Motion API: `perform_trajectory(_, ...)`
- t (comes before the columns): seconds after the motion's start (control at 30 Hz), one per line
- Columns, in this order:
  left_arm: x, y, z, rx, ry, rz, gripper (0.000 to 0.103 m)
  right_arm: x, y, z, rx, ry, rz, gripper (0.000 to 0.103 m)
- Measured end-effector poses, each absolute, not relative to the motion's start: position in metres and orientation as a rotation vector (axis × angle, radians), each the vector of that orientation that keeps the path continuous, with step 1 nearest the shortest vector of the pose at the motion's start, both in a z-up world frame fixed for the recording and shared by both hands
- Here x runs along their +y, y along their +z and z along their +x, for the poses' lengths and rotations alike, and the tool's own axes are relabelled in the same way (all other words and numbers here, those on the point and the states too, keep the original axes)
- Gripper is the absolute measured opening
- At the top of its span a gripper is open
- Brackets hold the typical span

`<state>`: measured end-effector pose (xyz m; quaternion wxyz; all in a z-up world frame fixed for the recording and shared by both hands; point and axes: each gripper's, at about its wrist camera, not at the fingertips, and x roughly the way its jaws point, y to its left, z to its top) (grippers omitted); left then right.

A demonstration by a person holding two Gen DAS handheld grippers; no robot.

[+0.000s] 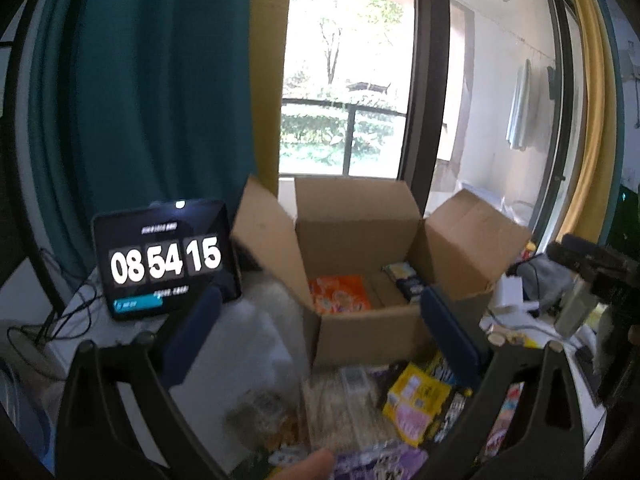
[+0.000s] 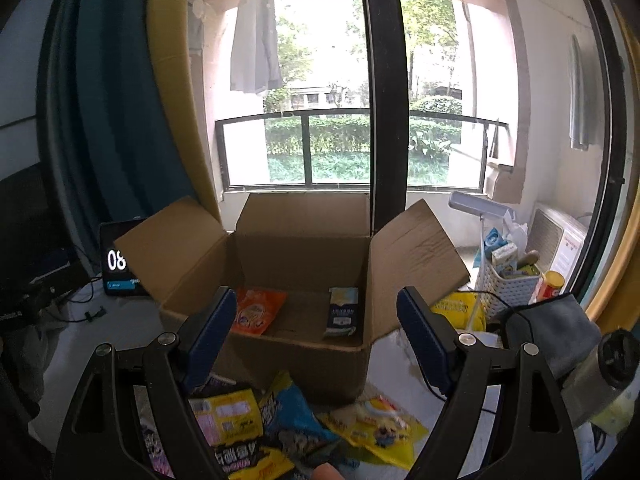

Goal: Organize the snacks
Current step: 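Withdraw both tools from the box back to the snack pile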

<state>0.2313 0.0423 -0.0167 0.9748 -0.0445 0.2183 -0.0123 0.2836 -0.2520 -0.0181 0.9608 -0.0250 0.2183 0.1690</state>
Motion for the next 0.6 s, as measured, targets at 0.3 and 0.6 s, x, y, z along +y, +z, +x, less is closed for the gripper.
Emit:
perform_trajectory(0.3,0.065,-0.055,0.189,0.525,0.066,-0.139,0.101,-0.269,-0.034,0.254,0.452,0.389,-0.045,0.085)
perform_trajectory(0.6,0.093,-0.106,0.163,0.632,0.12,-0.211,0.101,-0.273,-0.059,0.244,0.511,0.391,-0.044,0.085)
